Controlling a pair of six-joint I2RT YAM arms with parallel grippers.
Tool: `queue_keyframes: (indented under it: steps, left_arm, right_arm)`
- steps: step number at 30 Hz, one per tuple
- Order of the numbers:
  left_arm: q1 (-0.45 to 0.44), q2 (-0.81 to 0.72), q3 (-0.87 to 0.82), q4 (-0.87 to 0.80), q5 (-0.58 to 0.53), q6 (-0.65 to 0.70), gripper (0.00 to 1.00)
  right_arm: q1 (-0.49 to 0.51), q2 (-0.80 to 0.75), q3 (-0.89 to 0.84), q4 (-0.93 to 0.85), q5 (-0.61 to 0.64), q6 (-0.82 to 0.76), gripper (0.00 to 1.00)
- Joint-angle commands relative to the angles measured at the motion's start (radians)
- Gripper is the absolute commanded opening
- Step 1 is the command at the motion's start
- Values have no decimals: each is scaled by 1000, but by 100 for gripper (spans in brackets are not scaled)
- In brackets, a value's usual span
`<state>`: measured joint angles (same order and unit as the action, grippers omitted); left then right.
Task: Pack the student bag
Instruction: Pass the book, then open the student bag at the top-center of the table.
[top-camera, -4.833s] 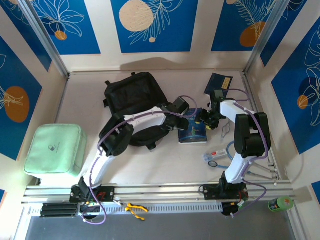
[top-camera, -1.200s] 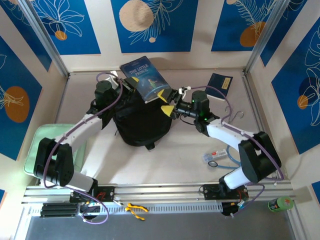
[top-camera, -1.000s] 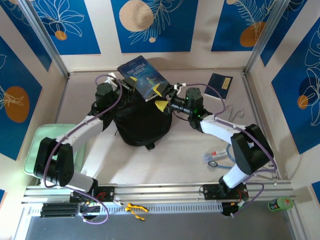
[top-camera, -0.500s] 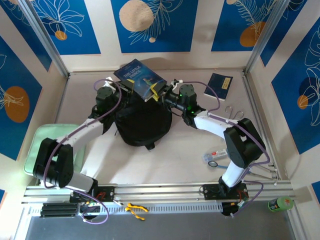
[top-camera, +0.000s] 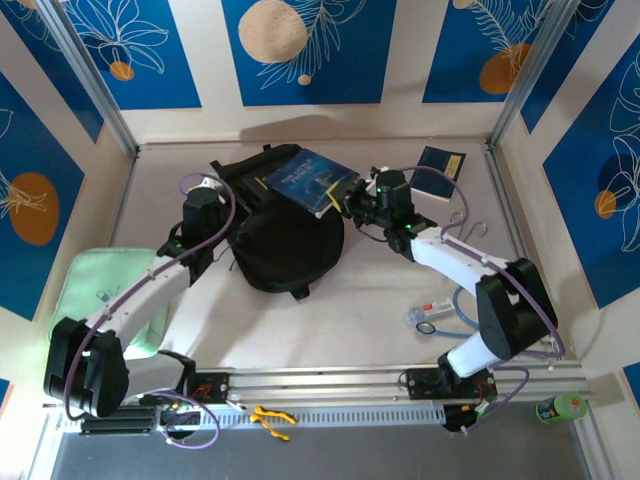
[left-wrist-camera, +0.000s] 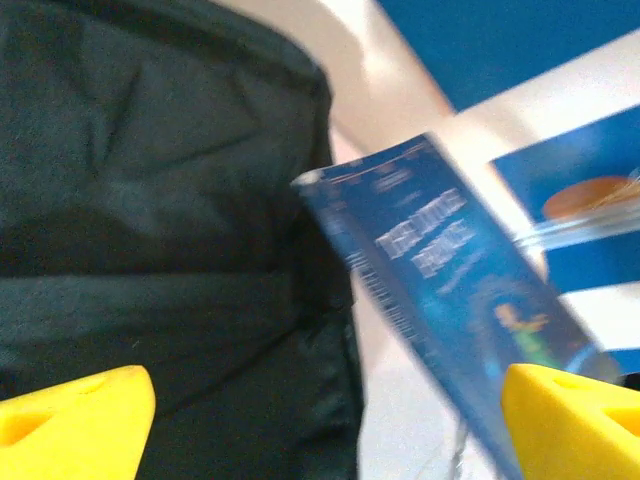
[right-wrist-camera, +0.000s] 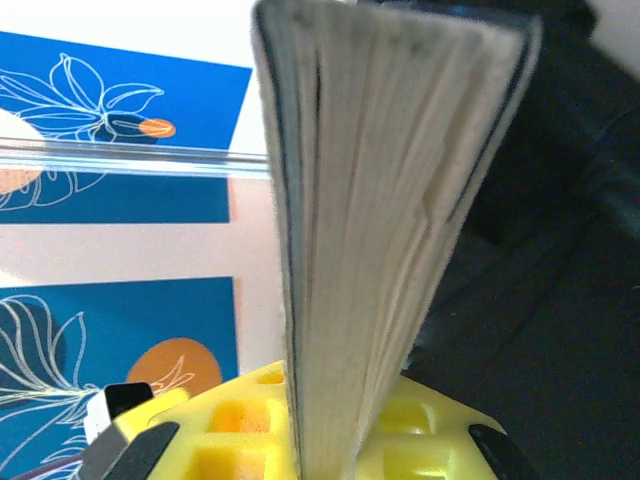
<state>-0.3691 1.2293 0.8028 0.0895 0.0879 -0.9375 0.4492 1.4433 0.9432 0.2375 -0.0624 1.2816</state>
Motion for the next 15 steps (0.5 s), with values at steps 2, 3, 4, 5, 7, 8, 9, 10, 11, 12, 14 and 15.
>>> queue_keyframes:
  steps: [2,3,4,5,7,8,9,10,11,12,14,15]
  left_arm:
    - [-35,38,45,-223,140,350,93]
    - [-50,47,68,-269,140,413,97]
    - [-67,59,93,-314,141,496,100]
    - [-86,72,117,-370,117,572,100]
    - [-125,88,163,-459,73,714,100]
    - [-144,93,179,-500,51,792,100]
    - [-161,99,195,-540,36,850,100]
    - [-176,105,215,-590,37,916,100]
    - [-189,113,237,-642,41,977,100]
    - [-200,119,253,-681,37,1024,100]
    - [-219,148,281,-763,33,1121,100]
    - [-226,164,293,-793,33,1157,97]
  right_arm:
    - [-43,-113,-30,-116,47,-138,0]
    - [-56,-129,-38,-135,49,-141,0]
    - [-71,-145,-50,-155,50,-144,0]
    - [-85,-161,-61,-174,48,-149,0]
    - [-110,-190,-77,-208,47,-162,0]
    - [-122,-203,-86,-223,48,-173,0]
    - [-132,-213,-92,-234,49,-180,0]
    - [-146,-223,-99,-249,49,-183,0]
    - [-160,-232,-106,-261,43,-186,0]
    - [-172,-239,-111,-268,37,-186,0]
    - [-199,-249,-127,-274,24,-180,0]
    - [-208,-253,-133,-275,19,-177,0]
